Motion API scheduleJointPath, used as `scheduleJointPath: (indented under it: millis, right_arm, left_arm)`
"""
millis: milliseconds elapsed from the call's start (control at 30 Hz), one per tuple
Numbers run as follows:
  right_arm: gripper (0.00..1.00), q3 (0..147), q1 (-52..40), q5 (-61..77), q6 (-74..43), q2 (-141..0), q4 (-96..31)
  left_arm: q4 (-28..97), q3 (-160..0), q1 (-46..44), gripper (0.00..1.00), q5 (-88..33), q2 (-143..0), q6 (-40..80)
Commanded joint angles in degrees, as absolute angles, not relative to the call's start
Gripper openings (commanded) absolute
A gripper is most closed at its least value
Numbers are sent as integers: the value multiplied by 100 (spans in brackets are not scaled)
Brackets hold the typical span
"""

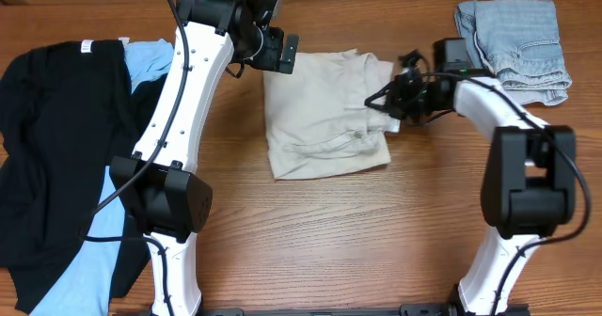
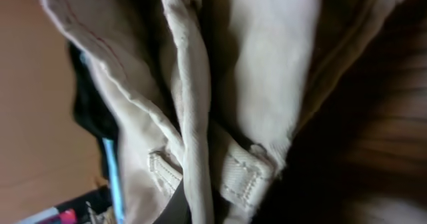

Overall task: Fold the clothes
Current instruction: 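Lift the folded shorts with the right gripper and carry them to back right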

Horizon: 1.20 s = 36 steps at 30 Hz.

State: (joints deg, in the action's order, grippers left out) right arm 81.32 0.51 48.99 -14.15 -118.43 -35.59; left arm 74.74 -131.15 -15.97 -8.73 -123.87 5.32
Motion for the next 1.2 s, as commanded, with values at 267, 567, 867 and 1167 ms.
scheduleJointPath:
  millis: [267,567,867,1167]
  right_arm:
    - [4,8377,845,5435,-2027,-10175,-3398]
    - [4,8377,1310,5822,-2880,-9697,-2300]
    - [4,8377,1804,5881,-3511,-9509,-1011]
    - [4,8377,2491,4757,-4534,-9511,336]
  left_arm:
    - [7474,-13054,-1566,100,-836,-12442,360]
    - [7476,-13054,-1566,100,-836,-12442,360]
    - [7478,-13054,-1566,100,-834,-12442,357]
    - [7494,-13054,-1566,100,-797,-12442,357]
